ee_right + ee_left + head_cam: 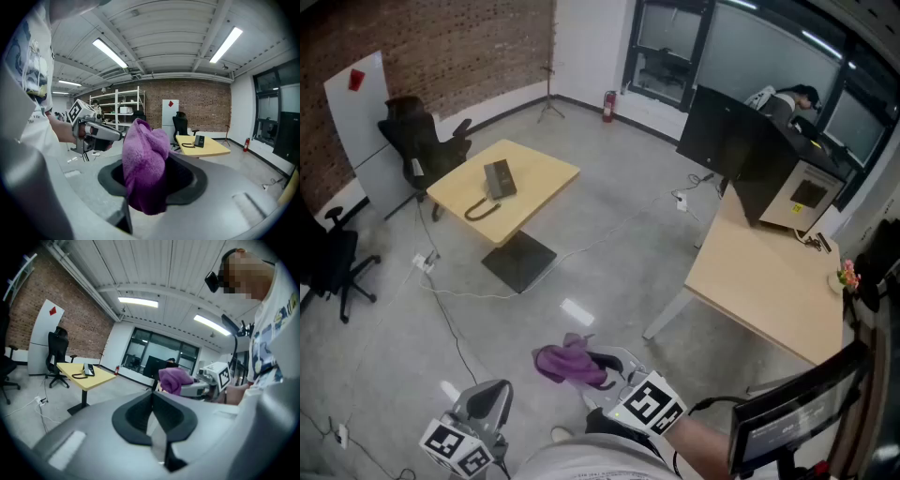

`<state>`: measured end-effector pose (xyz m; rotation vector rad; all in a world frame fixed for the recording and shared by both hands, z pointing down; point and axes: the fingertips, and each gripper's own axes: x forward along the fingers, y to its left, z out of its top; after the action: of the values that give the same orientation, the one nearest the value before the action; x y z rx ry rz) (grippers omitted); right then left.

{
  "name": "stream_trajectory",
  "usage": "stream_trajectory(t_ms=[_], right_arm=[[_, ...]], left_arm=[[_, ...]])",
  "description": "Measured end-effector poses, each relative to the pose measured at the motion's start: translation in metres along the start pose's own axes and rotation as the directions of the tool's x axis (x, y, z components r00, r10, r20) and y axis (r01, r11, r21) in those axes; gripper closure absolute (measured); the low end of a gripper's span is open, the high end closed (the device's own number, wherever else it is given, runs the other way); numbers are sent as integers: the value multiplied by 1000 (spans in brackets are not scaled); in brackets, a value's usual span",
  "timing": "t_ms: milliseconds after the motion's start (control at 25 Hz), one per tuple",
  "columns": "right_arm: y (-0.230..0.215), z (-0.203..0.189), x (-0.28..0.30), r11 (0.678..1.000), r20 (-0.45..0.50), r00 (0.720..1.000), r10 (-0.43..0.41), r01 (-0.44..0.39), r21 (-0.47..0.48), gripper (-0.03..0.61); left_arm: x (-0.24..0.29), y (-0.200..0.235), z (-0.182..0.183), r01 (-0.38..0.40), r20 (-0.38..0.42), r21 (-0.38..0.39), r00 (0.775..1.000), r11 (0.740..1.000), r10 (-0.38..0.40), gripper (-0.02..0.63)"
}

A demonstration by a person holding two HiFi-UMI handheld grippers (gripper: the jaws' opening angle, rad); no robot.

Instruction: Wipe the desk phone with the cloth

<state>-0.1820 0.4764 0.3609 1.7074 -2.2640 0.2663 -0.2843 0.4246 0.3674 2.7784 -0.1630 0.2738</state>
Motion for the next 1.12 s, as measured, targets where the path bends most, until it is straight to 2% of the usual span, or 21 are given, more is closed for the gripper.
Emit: stream_trajectory(t_ms=[160, 560, 800, 1000, 1120], right_arm=[[-10, -2, -1, 1000, 5, 1000, 20, -20, 13, 411], [-30, 1, 9, 995, 1, 995, 95, -95, -3, 410], [-84, 0, 8, 993, 26, 992, 120, -120, -18, 411], [-131, -7, 12, 990, 37, 990, 137, -137, 16, 411], [-151, -10, 13, 985, 35, 985, 169, -170, 17, 411]], left_arm=[[8, -10, 1, 43, 7, 21, 999, 999, -43, 611], [35, 1, 12, 1, 9, 5, 1000, 1000, -1, 611], [80, 6, 28, -12, 41, -67, 999, 998, 15, 611], [114, 11, 33, -59, 20, 11, 998, 998, 59, 611], [130, 15, 36, -110, 39, -7, 993, 994, 111, 609]])
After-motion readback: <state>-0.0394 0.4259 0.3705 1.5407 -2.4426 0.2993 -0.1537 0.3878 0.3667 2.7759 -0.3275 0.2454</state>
